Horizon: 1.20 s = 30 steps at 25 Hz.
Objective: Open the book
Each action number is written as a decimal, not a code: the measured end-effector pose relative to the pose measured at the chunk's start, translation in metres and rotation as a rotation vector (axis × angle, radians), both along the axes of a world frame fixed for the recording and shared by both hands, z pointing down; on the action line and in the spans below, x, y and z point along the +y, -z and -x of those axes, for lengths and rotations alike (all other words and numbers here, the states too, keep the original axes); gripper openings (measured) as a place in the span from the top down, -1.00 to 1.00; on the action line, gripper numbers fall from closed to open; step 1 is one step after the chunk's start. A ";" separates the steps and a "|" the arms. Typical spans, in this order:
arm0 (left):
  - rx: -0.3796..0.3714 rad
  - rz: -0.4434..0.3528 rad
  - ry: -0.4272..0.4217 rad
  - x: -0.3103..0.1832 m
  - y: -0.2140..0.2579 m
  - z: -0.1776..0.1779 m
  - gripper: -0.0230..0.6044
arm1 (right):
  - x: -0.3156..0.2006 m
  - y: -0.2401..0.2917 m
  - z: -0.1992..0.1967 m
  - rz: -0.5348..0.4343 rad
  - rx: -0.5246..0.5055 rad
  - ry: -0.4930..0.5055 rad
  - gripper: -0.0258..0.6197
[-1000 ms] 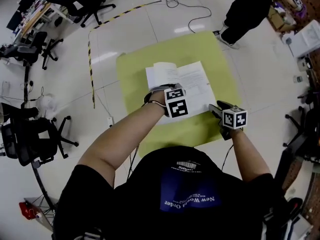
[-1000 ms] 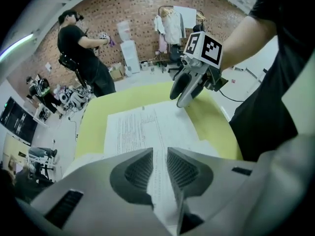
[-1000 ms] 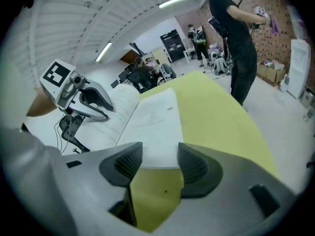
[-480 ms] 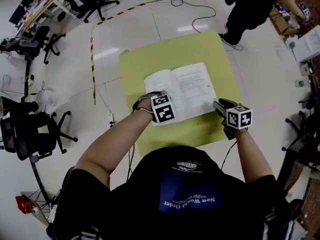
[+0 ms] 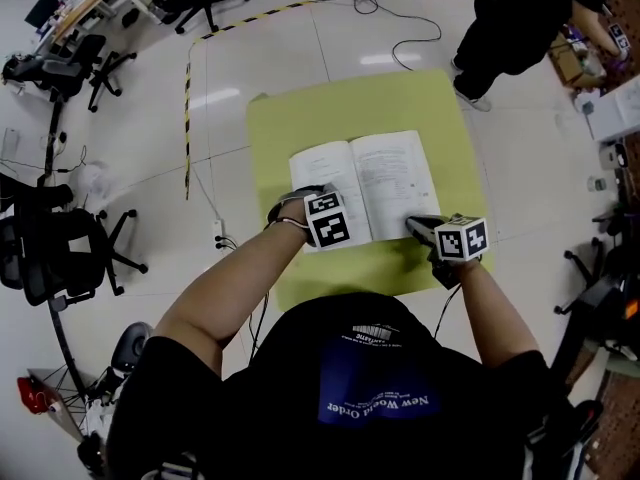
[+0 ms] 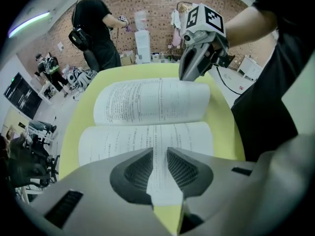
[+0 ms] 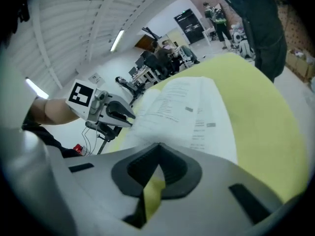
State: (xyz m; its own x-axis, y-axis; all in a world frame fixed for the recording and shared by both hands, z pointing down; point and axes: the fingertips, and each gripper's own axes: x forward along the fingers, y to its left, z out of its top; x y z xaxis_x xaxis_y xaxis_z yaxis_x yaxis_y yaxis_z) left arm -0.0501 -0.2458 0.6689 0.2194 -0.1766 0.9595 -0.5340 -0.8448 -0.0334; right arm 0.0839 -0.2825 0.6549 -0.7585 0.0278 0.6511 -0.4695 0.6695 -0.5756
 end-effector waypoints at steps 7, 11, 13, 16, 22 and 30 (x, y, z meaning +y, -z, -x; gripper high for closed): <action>0.111 -0.073 0.071 0.008 0.002 0.014 0.62 | 0.040 0.026 0.076 -0.024 -0.104 0.196 0.95; 0.088 -0.095 0.205 0.035 0.012 0.066 0.62 | 0.079 0.064 0.130 -0.080 -0.213 0.392 0.95; 0.073 -0.097 0.282 0.060 0.017 0.098 0.62 | 0.103 0.077 0.147 -0.092 -0.245 0.514 0.90; 0.074 -0.096 0.402 0.102 0.022 0.138 0.62 | 0.119 0.088 0.151 -0.060 -0.283 0.598 0.86; 0.411 -0.209 0.655 0.159 0.071 0.155 0.62 | 0.072 0.111 0.125 -0.001 -0.369 0.330 0.83; 1.142 -0.558 0.762 0.147 0.234 0.174 0.63 | 0.032 0.244 0.099 -0.375 -0.488 -0.026 0.89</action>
